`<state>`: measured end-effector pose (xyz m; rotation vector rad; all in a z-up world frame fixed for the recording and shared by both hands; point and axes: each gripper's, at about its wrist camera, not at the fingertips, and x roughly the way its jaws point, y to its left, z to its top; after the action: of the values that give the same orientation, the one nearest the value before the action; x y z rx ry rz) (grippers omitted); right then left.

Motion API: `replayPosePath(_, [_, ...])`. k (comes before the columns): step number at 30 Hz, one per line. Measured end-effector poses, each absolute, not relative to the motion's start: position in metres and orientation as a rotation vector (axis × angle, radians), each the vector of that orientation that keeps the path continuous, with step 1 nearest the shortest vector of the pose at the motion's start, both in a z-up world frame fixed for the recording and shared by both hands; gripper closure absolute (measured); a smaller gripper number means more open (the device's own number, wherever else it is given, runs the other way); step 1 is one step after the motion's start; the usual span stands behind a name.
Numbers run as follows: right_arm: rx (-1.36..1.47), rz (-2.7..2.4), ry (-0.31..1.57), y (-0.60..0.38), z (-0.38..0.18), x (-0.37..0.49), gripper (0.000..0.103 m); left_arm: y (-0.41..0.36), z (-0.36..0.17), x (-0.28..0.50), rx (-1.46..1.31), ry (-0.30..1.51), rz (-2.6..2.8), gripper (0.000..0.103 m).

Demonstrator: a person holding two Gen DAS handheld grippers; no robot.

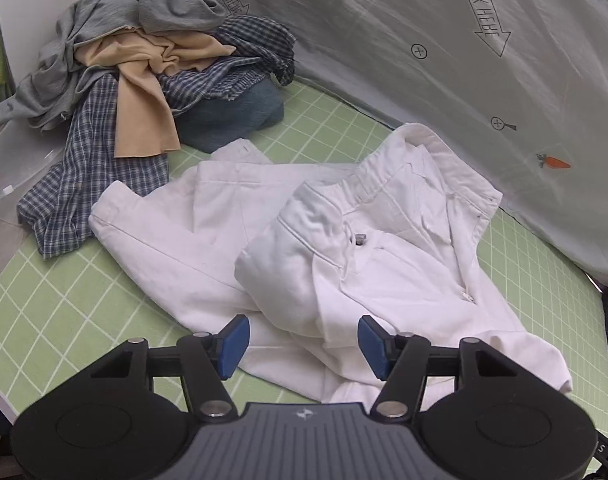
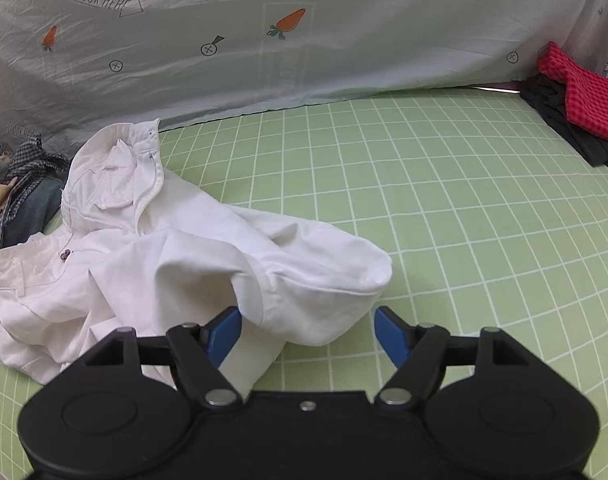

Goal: Fold clothes
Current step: 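Lower the white clothes onto the open mat and open both grippers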

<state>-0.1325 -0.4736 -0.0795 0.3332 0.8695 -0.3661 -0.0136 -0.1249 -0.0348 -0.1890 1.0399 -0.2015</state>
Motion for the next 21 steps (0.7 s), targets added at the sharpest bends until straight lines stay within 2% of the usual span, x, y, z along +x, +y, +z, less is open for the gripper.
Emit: replayPosePath(21, [0.496,-0.646,0.903,-0.383,-0.116,-0.111,0.021,-0.121,-0.075,0.073,-0.033,1.141,-0.498,0.034])
